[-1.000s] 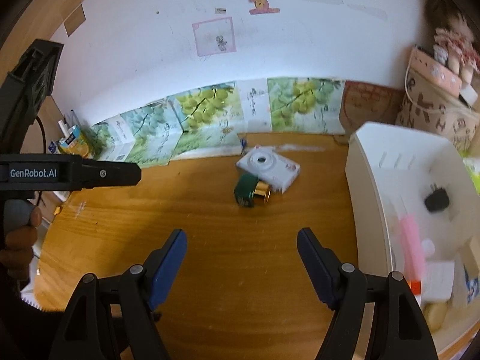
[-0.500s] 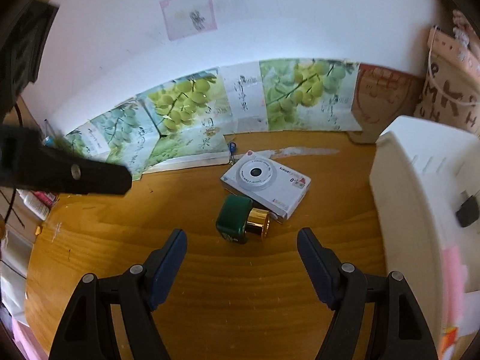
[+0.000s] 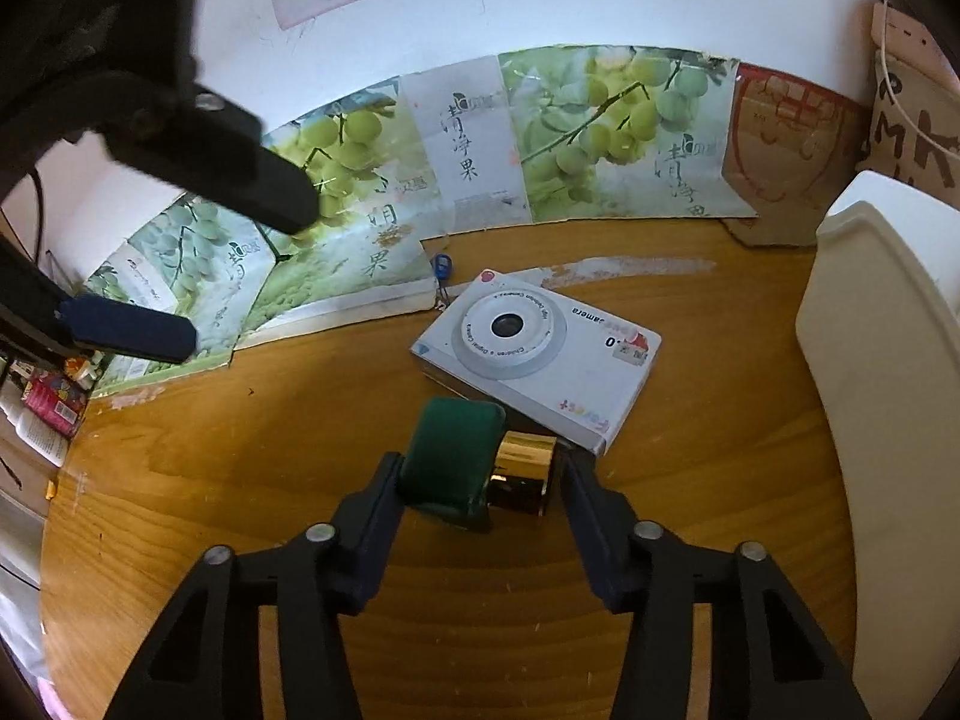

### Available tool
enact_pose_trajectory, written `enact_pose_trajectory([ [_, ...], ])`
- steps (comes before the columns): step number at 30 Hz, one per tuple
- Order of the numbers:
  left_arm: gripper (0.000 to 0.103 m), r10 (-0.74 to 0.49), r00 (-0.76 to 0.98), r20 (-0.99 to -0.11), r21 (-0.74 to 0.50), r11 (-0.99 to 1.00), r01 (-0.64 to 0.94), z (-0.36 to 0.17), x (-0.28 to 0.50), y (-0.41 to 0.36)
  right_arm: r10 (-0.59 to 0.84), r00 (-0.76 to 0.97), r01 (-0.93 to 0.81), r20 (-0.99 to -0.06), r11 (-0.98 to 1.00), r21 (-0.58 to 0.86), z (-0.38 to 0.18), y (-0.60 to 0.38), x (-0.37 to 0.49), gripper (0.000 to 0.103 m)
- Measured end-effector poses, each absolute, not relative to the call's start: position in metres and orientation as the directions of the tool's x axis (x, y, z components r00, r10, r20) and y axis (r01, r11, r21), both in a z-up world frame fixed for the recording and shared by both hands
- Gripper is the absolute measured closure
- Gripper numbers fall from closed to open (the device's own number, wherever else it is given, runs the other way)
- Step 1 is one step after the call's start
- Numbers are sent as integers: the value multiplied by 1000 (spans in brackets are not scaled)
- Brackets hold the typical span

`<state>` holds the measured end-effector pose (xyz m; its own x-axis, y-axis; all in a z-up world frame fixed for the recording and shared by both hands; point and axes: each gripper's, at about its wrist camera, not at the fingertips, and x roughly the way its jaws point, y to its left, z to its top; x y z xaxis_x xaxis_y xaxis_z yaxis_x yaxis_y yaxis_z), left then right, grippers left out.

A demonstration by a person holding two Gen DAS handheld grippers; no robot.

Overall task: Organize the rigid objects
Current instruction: 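Grasp the green-and-gold tube with the right tool while the left tool grasps the white device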

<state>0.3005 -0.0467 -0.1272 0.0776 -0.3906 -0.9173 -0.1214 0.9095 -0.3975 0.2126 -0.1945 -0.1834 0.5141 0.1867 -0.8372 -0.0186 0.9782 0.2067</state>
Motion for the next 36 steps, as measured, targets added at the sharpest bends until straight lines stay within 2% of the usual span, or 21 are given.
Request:
enact_pose_trajectory([
  [2, 22, -421, 58, -905, -425, 892, -156, -132, 303, -50, 198, 509, -21, -838, 976, 218, -183, -196, 213, 53],
  [4, 22, -422, 47, -905, -423, 887, -185, -137, 306, -54, 204, 499, -25, -842, 975, 222, -181, -196, 213, 58],
  [22, 22, -437, -13, -900, -408, 850, -334, -166, 318, -90, 186, 271, 50, -944, 977, 207, -164, -236, 179, 59],
  [29, 22, -424, -7, -906, -382, 824, -419, -179, 322, -90, 189, 233, -6, -954, 981, 193, -153, -251, 164, 59],
  [36, 22, -413, -8, -911, -357, 797, -486, -192, 325, -95, 213, 220, -166, -952, 970, 179, -141, -246, 153, 59],
])
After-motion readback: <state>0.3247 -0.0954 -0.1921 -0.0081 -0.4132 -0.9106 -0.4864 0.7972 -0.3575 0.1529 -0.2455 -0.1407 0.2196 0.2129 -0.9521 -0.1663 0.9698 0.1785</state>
